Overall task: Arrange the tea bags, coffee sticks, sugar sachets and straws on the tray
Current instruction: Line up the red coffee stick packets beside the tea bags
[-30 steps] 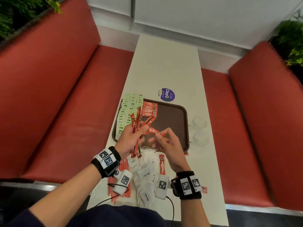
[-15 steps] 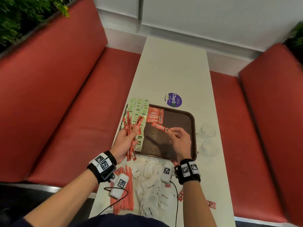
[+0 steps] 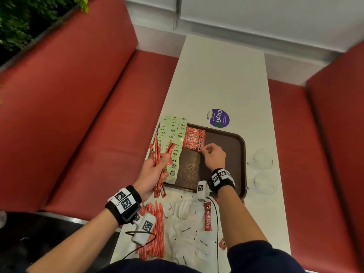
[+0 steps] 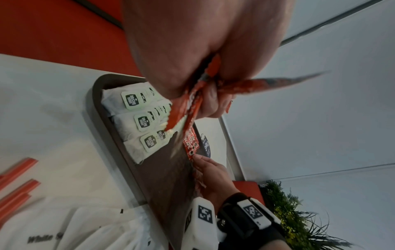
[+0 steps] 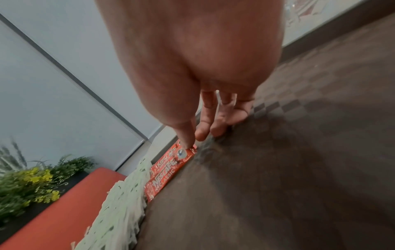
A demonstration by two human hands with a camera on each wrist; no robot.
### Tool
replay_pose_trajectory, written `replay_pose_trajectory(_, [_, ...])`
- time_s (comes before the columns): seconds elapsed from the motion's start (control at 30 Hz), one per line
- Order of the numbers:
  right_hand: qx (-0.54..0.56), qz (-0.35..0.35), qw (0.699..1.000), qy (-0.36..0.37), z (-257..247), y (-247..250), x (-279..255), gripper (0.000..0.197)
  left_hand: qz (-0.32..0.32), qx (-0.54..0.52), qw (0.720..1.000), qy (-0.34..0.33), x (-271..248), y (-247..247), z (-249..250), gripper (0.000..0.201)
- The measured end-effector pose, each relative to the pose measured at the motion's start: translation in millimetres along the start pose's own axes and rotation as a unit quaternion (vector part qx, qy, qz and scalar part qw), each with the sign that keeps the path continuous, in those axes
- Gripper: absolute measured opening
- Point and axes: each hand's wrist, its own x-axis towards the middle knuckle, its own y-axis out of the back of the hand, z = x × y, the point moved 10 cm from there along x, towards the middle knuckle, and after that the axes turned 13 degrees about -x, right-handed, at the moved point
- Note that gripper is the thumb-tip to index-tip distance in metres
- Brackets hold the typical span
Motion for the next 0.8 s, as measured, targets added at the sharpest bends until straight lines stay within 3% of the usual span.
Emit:
replay_pose_trajectory(0.27, [-0.033, 0.009, 0.999, -0.014, -3, 0, 3, 0.014, 0.002, 0.010, 1.000, 0.004, 4, -4, -4, 0.022])
replay_pose_trajectory(0.5, [-0.101, 0.020, 0.993, 0.057, -21, -14, -14, 0.038, 0.004, -0.002, 1.000, 0.010, 7, -8, -12, 0.020])
replay_pose_trajectory(0.8, [-0.133, 0.042, 0.990, 0.037, -26, -13, -14, 0.036, 0.007, -0.010, 1.000, 0.011, 6, -10, -10, 0.019])
